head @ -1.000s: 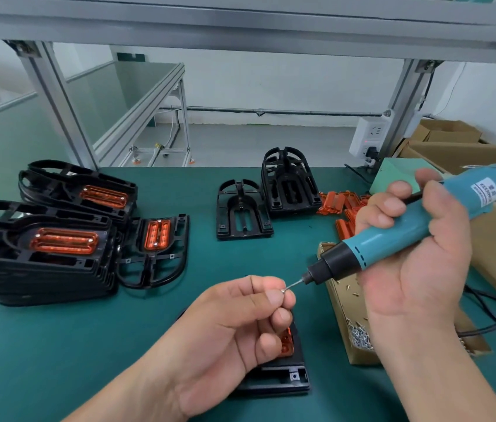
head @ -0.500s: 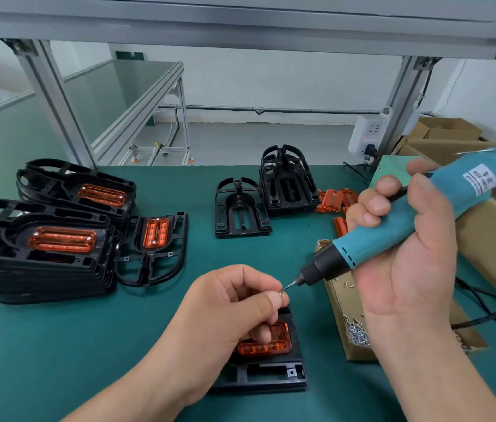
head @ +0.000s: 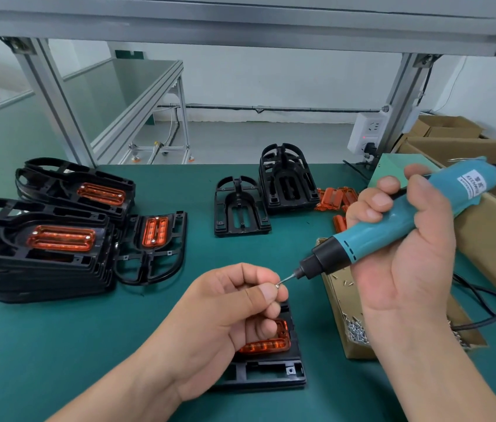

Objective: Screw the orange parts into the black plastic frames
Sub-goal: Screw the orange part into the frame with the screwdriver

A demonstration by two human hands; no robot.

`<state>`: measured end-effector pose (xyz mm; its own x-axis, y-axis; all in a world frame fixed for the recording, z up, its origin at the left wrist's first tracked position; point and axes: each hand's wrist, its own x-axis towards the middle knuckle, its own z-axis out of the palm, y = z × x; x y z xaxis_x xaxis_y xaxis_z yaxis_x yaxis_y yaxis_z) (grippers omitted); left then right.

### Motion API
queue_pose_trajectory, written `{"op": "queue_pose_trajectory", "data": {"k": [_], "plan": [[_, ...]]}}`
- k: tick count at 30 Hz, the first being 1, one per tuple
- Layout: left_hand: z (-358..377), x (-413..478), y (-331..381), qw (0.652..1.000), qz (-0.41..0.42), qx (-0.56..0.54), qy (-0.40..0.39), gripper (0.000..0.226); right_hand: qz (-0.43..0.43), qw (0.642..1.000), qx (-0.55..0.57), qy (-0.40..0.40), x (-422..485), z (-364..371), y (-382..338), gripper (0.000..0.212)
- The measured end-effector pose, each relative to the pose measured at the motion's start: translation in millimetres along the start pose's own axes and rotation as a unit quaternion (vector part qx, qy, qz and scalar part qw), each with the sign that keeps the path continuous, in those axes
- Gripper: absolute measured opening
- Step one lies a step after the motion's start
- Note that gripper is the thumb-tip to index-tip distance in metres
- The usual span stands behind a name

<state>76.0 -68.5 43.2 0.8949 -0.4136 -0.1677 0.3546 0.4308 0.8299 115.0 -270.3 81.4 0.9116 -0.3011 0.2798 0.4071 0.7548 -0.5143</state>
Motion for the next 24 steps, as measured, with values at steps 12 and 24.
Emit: {"op": "queue_pose_trajectory", "data": {"k": [12, 24], "plan": [[-1.2, -1.3, -2.5, 0.992, 0.043, 0.108, 0.042, 0.005, -0.017, 0.996, -0.038, -0.075, -2.0, 2.5, -3.3, 0.012], [-5.8, 0.1, -11.5, 0.923, 0.123, 0.353, 0.091, 0.011, 0.01, 0.999, -0.037, 0.03, -4.5, -1.2, 6.3, 0.004]]}}
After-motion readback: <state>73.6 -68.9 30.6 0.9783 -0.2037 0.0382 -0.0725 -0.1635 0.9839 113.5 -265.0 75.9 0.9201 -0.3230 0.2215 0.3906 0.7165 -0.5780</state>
